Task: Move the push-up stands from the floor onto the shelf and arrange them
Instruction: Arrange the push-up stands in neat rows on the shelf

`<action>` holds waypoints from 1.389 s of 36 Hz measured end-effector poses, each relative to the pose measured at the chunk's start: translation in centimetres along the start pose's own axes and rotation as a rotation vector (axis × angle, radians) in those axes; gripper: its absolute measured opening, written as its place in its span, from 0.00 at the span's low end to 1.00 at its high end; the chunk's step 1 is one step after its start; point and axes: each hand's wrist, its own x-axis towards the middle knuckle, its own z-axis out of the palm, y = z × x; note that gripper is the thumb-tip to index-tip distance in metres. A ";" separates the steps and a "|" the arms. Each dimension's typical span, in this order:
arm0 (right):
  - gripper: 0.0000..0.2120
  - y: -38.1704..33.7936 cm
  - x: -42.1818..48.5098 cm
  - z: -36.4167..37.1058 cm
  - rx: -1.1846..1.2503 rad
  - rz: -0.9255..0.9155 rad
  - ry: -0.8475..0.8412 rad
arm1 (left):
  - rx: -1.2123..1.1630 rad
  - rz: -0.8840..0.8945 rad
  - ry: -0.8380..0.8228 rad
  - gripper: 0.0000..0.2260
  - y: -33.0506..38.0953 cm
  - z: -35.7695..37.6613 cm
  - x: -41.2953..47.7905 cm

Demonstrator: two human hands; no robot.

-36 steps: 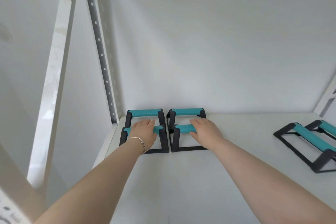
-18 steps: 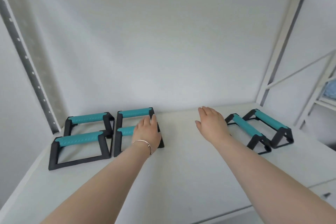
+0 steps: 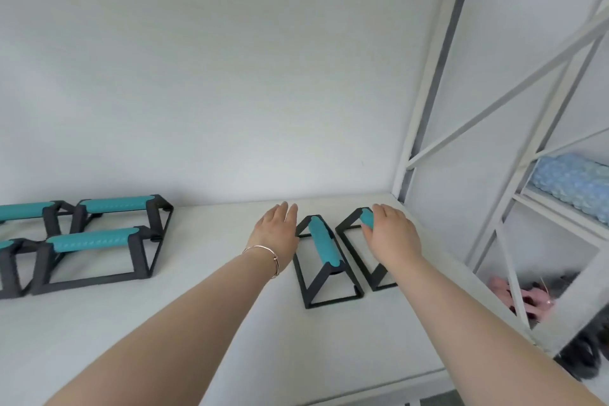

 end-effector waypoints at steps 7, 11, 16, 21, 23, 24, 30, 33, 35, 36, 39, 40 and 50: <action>0.18 2.9 1.4 1.4 0.100 0.064 -0.173 | 0.078 0.287 -0.106 0.28 2.1 1.3 2.3; 0.17 3.0 2.0 2.1 0.199 0.133 -0.256 | 0.092 0.376 -0.208 0.24 2.1 0.7 3.1; 0.17 2.8 3.0 1.8 0.215 0.174 -0.302 | 0.087 0.395 -0.205 0.22 1.8 0.0 3.9; 0.19 3.3 4.4 1.0 0.231 0.158 -0.407 | 0.115 0.373 -0.231 0.20 1.4 -1.1 4.5; 0.19 3.4 4.7 0.7 0.235 0.125 -0.434 | 0.110 0.337 -0.259 0.20 0.7 -1.6 4.0; 0.19 3.3 4.7 0.6 0.232 0.105 -0.444 | 0.101 0.314 -0.274 0.19 0.3 -1.9 3.7; 0.18 2.1 4.2 0.1 0.224 0.013 -0.454 | 0.081 0.247 -0.321 0.17 -2.1 -2.9 1.6; 0.19 1.1 3.6 -0.3 0.221 -0.010 -0.456 | 0.064 0.190 -0.338 0.19 -3.5 -3.1 0.2; 0.20 0.3 3.2 -0.6 0.238 -0.026 -0.448 | 0.034 0.156 -0.326 0.19 -4.5 -3.4 -1.0; 0.20 -0.2 3.0 -0.7 0.246 -0.035 -0.447 | 0.020 0.146 -0.317 0.18 -5.1 -3.6 -1.7; 0.21 -1.9 2.3 -1.2 0.274 -0.061 -0.458 | -0.064 0.076 -0.294 0.16 -7.0 -4.3 -4.0; 0.21 -2.6 2.0 -1.3 0.282 -0.071 -0.460 | -0.085 0.052 -0.285 0.16 -7.8 -4.6 -4.8; 0.22 -11.2 -2.6 -2.3 0.311 -0.143 -0.493 | -0.106 -0.032 -0.284 0.18 -17.5 -7.6 -13.0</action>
